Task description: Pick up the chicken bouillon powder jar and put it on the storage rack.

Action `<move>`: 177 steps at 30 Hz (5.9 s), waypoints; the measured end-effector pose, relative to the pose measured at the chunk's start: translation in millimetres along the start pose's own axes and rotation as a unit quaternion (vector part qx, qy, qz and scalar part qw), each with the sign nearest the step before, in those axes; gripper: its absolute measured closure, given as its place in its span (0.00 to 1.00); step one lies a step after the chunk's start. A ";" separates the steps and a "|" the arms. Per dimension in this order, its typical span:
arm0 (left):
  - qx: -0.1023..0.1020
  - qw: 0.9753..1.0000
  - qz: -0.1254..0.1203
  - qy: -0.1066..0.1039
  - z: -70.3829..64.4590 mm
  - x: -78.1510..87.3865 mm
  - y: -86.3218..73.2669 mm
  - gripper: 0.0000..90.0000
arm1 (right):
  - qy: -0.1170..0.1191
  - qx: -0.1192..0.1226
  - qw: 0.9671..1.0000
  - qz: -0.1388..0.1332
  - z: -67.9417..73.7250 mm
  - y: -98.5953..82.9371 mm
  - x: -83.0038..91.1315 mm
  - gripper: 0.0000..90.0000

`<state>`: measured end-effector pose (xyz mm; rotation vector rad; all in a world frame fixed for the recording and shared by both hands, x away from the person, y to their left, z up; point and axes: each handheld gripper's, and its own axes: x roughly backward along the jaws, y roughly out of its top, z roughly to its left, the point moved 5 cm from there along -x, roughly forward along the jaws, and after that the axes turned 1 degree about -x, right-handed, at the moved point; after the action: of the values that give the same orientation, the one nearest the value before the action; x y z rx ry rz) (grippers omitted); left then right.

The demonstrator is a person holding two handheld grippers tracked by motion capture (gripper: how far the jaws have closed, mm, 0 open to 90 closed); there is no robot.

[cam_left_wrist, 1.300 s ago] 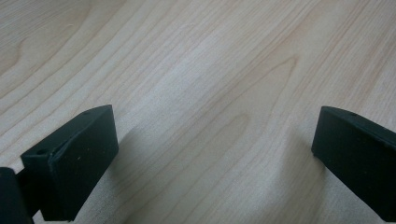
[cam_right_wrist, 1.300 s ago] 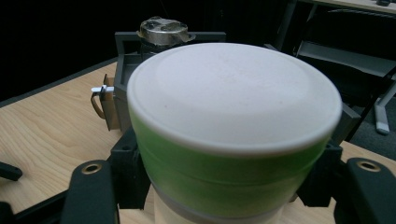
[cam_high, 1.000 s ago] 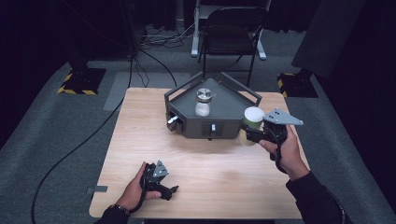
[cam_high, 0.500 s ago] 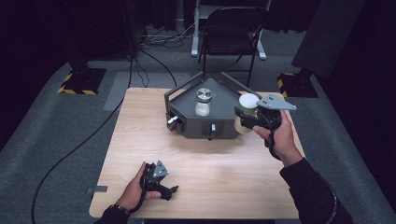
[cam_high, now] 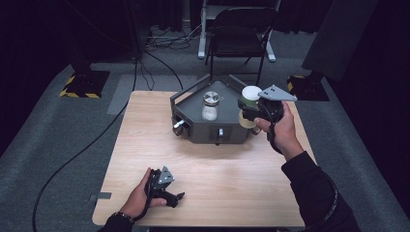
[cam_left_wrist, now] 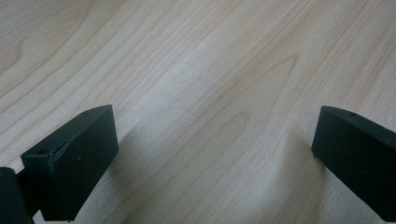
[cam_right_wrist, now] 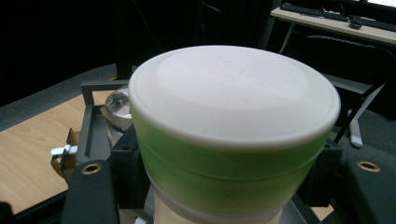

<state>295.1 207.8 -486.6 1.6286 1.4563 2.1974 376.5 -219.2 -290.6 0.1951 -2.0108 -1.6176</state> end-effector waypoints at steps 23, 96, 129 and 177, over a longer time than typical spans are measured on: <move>-0.001 1.000 0.000 0.000 0.1 0.6 -0.7 0.00 | -0.027 -0.026 0.999 -0.010 -4.7 -4.1 -48.6 0.37; -0.002 1.000 0.000 -0.001 0.6 1.2 -1.4 0.00 | -0.048 -0.062 0.997 -0.003 -1.5 -39.1 -86.6 0.31; -0.002 1.000 0.000 -0.001 0.7 1.2 -1.4 0.00 | -0.039 -0.013 0.999 0.005 3.0 -42.8 -74.4 0.07; -0.002 1.000 0.000 -0.001 0.6 1.2 -1.4 0.00 | -0.002 0.105 0.994 -0.018 21.8 -107.3 -9.2 0.03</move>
<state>294.4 209.6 -486.7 1.6287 1.4500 2.1959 349.8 -225.1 -397.0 0.3073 -2.1907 -1.4256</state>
